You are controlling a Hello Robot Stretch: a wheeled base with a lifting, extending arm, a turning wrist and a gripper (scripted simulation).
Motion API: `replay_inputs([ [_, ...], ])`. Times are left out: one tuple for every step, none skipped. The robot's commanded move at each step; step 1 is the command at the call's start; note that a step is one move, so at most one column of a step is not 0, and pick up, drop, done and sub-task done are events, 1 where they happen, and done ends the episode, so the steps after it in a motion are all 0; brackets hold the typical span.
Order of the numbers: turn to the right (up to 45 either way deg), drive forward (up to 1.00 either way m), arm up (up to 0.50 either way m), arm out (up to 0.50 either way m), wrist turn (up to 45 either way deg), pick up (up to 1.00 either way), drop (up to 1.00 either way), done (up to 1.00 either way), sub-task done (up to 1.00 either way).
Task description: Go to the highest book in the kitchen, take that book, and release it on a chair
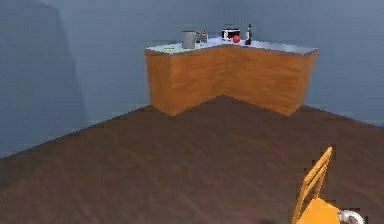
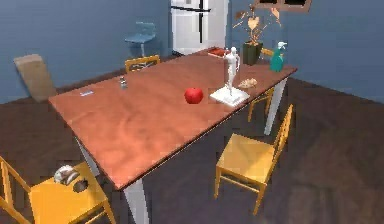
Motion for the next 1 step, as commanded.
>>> replay_inputs([
  [0.0, 0.9, 0.0, 0.0, 0.0, 0.0, 0.0, 0.0, 0.0],
])
